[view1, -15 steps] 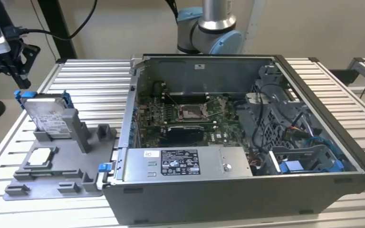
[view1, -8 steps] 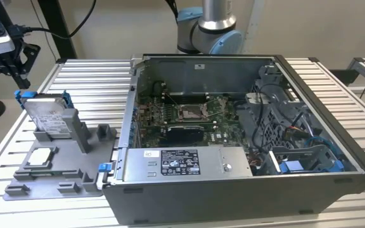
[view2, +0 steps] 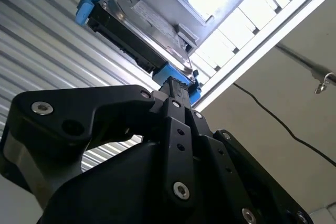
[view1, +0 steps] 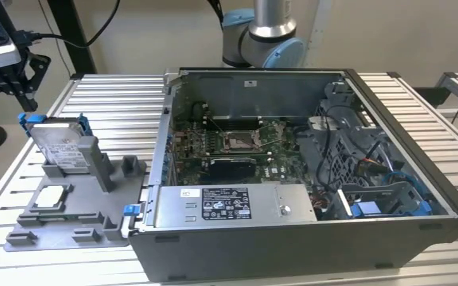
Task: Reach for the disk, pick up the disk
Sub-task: 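Pick up the disk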
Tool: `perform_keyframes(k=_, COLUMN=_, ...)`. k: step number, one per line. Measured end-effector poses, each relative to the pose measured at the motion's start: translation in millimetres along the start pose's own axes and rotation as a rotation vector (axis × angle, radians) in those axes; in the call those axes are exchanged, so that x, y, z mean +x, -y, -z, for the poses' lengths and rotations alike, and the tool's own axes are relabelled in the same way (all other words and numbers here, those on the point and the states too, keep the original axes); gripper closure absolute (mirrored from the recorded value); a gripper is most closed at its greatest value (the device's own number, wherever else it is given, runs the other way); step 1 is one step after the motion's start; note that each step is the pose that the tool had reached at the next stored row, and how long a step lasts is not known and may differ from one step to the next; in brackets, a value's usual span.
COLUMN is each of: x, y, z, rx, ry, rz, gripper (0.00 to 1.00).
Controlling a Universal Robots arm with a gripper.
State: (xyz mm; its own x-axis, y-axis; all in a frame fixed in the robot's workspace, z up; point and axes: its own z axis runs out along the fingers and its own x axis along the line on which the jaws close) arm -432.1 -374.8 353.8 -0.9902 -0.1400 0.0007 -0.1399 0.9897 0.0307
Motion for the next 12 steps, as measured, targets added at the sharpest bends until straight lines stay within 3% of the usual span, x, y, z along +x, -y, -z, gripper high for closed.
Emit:
perform_keyframes(k=6, x=0.0, y=0.0, z=0.0, rx=0.0, ry=-0.0003, rz=0.013, gripper=1.0)
perform_keyframes(k=12, x=0.0, y=0.0, z=0.0, rx=0.0001, ry=-0.0019, rz=0.061, gripper=1.0)
